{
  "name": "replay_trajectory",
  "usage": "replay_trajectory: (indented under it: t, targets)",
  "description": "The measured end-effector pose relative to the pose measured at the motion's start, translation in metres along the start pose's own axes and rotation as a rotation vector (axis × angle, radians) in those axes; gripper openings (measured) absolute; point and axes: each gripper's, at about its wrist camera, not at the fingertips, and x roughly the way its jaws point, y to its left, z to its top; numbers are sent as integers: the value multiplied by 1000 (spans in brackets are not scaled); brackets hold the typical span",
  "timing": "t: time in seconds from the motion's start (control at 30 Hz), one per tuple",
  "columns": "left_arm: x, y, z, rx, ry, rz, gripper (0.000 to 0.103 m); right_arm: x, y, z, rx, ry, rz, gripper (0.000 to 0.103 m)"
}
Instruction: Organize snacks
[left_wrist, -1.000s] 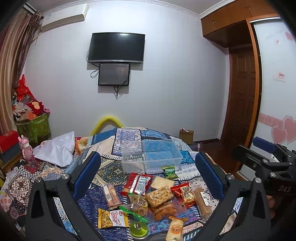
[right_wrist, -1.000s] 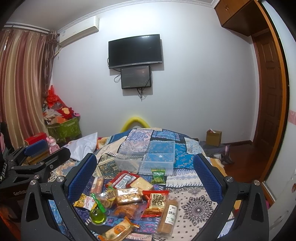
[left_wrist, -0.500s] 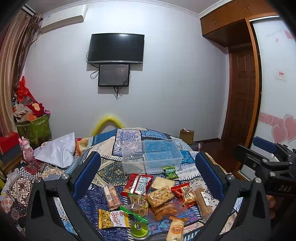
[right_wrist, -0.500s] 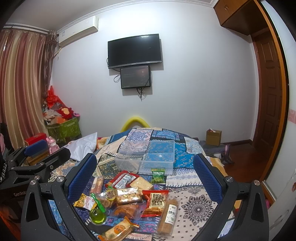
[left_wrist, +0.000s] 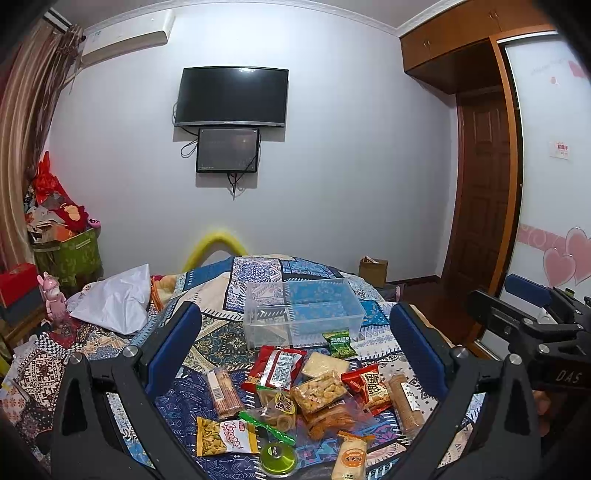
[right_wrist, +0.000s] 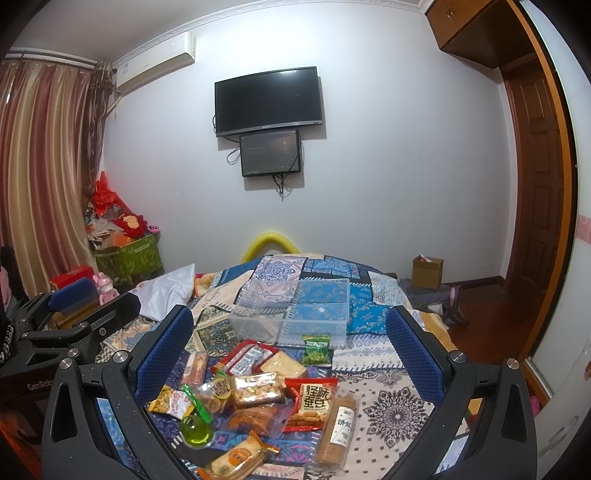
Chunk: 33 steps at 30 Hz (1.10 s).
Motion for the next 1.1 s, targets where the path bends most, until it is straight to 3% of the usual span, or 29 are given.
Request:
replay_trajectory:
  t: [0.6,0.93,1.1]
  targets:
    - [12,1,-3,6,43,-12,103,9,-3,-4,2,25,-1,103]
    - [55,18,-26,-3,193,-26,102,46,-27,-30,28,161,-46,103]
    - [81,30,-47,-18,281,-17,88,65,-44,-47,61,251,-38,103]
